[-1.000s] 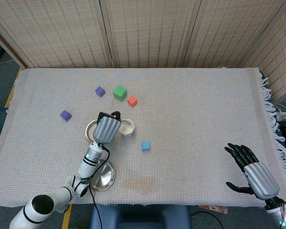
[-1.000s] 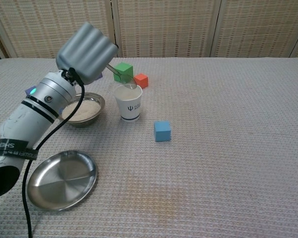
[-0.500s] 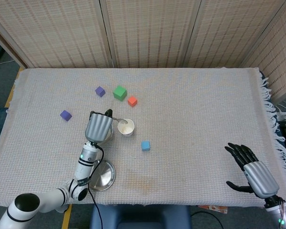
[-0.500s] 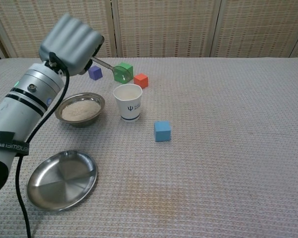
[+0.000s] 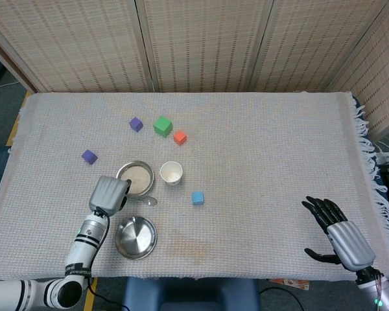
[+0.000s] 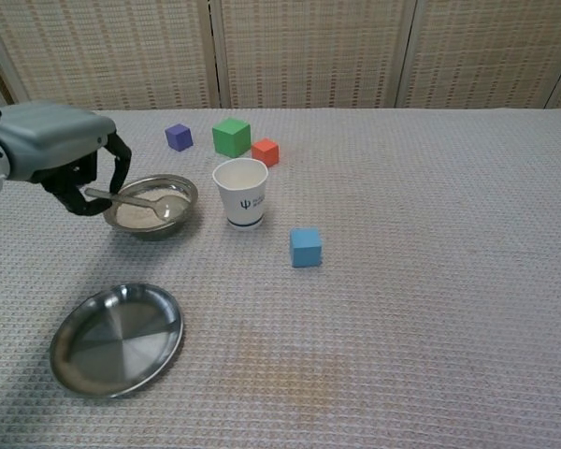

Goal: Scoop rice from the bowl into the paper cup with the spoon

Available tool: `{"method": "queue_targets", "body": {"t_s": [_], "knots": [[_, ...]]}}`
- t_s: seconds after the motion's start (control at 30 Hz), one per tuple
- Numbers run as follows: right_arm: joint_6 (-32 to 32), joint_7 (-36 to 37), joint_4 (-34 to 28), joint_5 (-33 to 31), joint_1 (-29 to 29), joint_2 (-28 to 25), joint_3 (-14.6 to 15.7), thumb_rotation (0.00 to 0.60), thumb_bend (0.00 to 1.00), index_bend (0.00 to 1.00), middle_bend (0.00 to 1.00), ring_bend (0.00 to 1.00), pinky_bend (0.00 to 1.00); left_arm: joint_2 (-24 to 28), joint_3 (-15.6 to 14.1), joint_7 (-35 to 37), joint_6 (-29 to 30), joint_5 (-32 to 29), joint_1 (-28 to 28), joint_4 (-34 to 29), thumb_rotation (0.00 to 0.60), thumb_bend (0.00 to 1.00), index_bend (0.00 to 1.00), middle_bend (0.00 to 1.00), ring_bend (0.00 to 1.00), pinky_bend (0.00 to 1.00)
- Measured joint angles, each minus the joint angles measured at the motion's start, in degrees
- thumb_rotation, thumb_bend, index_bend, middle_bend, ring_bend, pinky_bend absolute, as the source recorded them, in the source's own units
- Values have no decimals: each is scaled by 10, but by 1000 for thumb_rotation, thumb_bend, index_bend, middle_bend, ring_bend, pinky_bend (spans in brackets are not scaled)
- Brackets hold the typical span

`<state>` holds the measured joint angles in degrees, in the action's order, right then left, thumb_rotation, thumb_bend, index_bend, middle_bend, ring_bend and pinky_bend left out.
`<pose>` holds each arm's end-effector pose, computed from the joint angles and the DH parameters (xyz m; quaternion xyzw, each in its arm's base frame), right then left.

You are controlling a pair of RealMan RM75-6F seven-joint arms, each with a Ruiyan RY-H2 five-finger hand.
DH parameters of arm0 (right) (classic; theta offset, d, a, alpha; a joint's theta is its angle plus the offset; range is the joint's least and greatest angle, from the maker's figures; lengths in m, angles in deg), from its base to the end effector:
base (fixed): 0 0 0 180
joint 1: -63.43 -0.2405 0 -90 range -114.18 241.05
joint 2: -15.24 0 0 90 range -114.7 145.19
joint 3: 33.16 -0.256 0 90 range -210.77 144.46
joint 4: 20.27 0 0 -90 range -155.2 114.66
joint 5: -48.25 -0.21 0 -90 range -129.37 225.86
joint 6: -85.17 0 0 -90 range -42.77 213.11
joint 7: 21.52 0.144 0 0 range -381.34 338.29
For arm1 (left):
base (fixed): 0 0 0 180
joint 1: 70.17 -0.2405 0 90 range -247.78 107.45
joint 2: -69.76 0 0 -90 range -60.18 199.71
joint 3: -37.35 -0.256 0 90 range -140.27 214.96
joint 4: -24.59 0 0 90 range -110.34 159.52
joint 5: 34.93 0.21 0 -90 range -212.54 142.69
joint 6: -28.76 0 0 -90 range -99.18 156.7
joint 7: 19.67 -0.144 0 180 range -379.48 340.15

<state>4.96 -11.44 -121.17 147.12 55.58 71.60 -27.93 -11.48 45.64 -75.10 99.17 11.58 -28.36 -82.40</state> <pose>-0.2712 -0.1575 0.1477 0.6659 -0.4484 0.4092 0.4337 -0.1367 0.3060 0.0274 -0.7576 -0.2951 -0.2504 0.5257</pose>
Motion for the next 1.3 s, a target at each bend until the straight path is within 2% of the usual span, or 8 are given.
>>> {"method": "queue_targets", "body": {"t_s": [0.17, 0.43, 0.53, 0.77, 0.97, 1.2, 1.23, 1.3], "knots": [[7, -3, -5, 1, -1, -2, 4, 600, 68, 0, 0, 0, 0, 5, -39, -14, -23, -24, -3, -24, 600, 372, 651, 1000, 1000, 1000], [8, 1, -6, 5, -2, -4, 7, 600, 69, 0, 0, 0, 0, -35, -93, -40, -2, 18, -11, 11, 600, 373, 644, 1000, 1000, 1000], [8, 3, -5, 3, -2, -4, 7, 600, 68, 0, 0, 0, 0, -37, -100, -52, -1, 15, -11, 14, 600, 372, 558, 1000, 1000, 1000], [6, 2, -7, 3, -1, -5, 7, 600, 68, 0, 0, 0, 0, -41, -112, -86, 3, -12, -6, 15, 600, 373, 217, 1000, 1000, 1000], [9, -1, -8, 2, -1, -4, 7, 600, 68, 0, 0, 0, 0, -33, -115, -92, 1, -30, -1, 5, 600, 372, 185, 1000, 1000, 1000], [0, 2, -6, 4, 1, -5, 7, 600, 68, 0, 0, 0, 0, -6, -111, -37, 26, 26, -15, -18, 600, 372, 111, 997, 992, 1000], [0, 2, -6, 4, 2, -5, 7, 600, 68, 0, 0, 0, 0, -1, -110, -22, 30, 38, -19, -22, 600, 372, 100, 987, 976, 996], [-1, 2, -5, 4, 2, -5, 6, 600, 68, 0, 0, 0, 0, 12, -109, 16, 40, 67, -29, -30, 600, 373, 40, 817, 783, 881]]}}
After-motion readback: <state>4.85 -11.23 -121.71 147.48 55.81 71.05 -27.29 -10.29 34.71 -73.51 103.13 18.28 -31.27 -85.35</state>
